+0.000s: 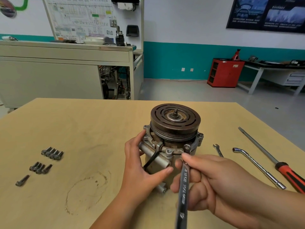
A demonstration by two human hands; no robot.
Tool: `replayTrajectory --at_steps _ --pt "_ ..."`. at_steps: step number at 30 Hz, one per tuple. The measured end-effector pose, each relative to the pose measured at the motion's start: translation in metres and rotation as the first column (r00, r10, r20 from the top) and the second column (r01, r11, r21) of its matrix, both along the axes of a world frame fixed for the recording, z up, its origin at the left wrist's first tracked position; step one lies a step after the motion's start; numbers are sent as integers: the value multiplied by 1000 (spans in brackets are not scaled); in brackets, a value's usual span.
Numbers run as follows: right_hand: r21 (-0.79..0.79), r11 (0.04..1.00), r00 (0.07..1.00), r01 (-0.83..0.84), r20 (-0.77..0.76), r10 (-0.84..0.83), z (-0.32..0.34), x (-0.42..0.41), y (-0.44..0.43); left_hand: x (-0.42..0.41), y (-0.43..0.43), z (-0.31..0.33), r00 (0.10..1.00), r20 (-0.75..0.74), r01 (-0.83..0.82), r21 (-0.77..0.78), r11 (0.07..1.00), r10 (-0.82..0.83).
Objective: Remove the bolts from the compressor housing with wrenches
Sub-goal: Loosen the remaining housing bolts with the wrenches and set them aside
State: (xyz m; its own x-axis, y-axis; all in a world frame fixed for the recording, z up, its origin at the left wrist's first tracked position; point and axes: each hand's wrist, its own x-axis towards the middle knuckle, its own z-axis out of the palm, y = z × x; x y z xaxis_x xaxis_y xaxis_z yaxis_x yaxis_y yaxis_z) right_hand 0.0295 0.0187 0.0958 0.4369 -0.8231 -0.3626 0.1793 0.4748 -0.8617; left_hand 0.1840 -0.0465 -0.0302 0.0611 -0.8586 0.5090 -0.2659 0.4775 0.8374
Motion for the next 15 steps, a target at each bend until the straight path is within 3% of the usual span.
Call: replayTrajectory --at_steps 5,8,10,12,15 --pt "8 999 989 -50 -140 51 7 -15 -2 1 1 3 1000 22 1 -8 1000 -1" --pt "43 974 921 -224 -316 226 18 -34 -18 1 2 5 1000 19 18 22 1000 -19" --pt "72 905 748 -420 -537 390 28 -49 -34 2 3 6 999 16 27 38 999 -27" --pt "85 825 530 -559 -729 434 39 -61 -49 2 4 8 999 8 35 51 998 -36" --pt "-32 773 280 -634 -941 190 48 -75 -71 2 5 9 999 -1 38 60 997 -38"
